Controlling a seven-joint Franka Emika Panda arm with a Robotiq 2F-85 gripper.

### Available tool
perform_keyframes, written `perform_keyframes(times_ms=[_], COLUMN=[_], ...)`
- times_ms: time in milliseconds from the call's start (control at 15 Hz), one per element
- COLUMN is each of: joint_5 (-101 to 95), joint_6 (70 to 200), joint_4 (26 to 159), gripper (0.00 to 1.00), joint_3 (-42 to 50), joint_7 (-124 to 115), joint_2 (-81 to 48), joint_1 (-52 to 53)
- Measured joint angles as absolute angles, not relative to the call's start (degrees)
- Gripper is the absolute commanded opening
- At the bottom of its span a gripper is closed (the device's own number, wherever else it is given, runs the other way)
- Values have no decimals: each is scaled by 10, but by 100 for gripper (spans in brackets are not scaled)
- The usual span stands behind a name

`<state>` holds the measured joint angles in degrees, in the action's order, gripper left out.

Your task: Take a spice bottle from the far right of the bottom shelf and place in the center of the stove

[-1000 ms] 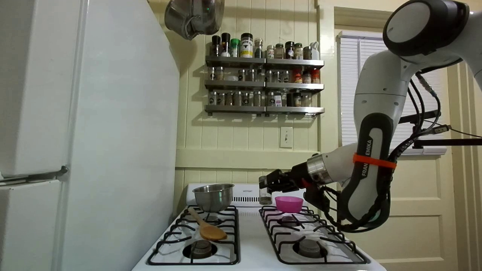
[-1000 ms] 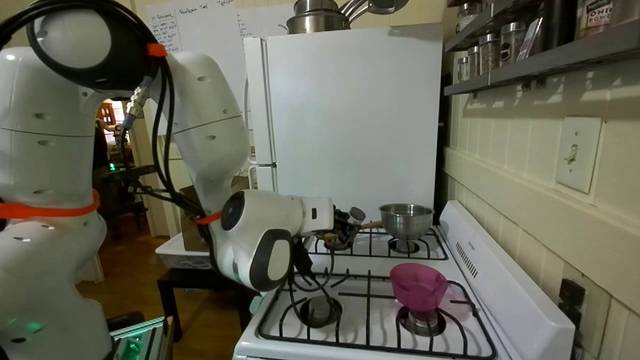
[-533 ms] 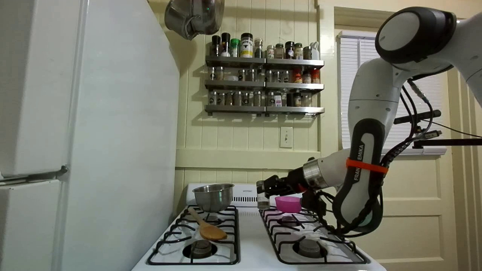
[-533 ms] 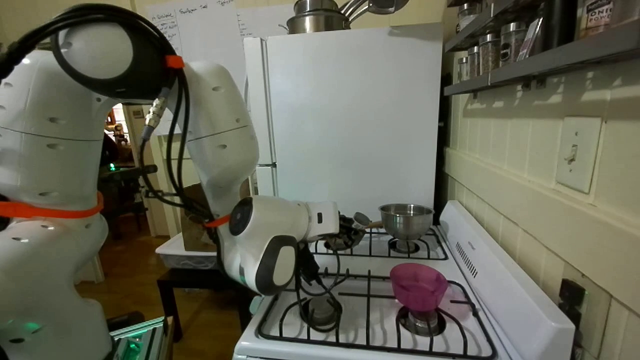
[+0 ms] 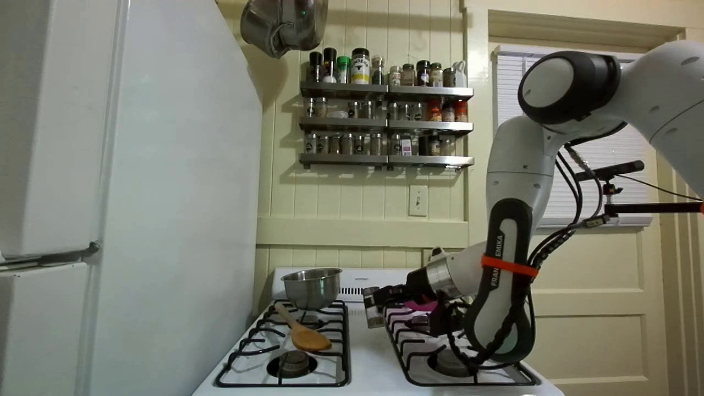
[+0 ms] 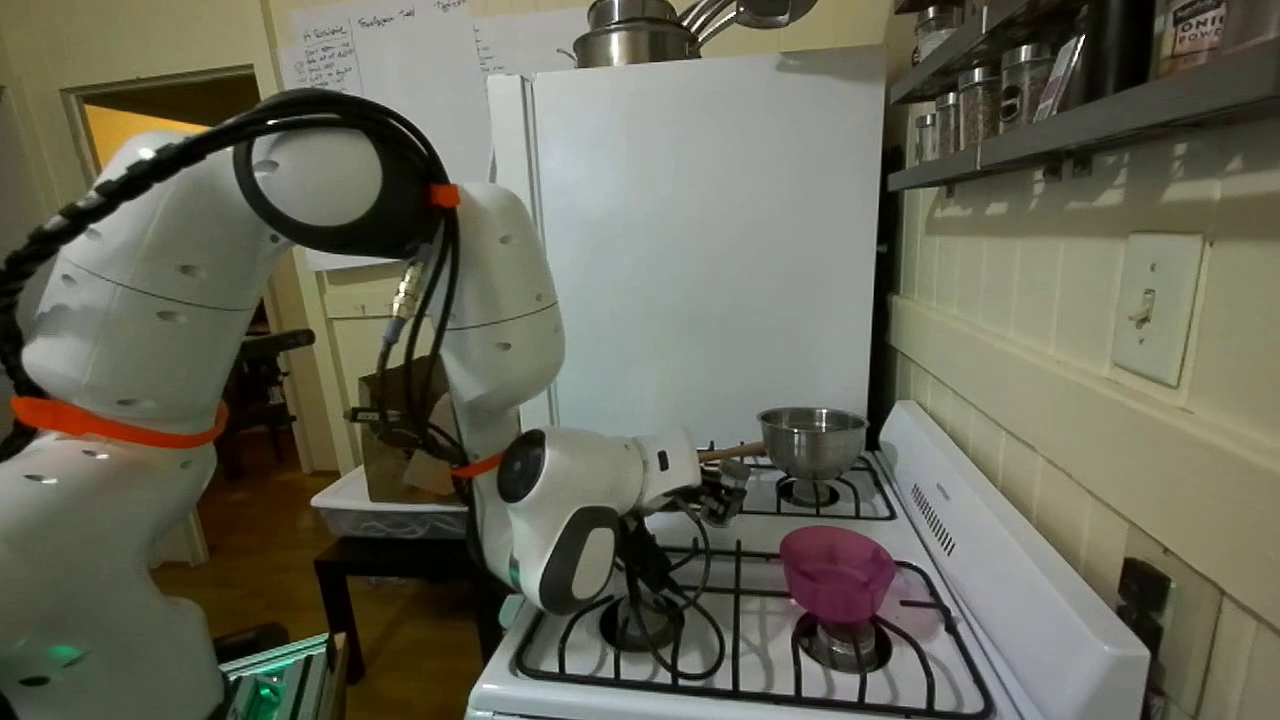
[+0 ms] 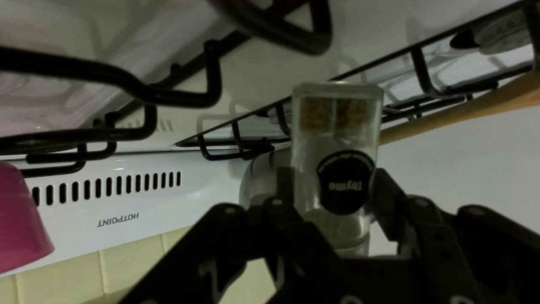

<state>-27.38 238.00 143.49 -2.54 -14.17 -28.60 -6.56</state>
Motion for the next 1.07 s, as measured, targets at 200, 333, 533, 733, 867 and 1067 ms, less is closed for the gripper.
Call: perform_keyframes(times_ms=[200,333,533,733,867,1067], joint_5=[-258,-250,-247,-247,-247,-245], joint_6=[2384,2396,2412,2415,2415,2415], joint_4=[1415,1405,1399,1398,1398,1401], gripper=[24,24,24,24,24,70], joint_3=[-30,-31,-31,-32,-32,-39], joint_7=[-94,-70,-47,-35,-34,-33], joint_2=[-314,-326,-337,-339,-339,-338], joint_1=[-60,-55,-51,-49,-49,-54])
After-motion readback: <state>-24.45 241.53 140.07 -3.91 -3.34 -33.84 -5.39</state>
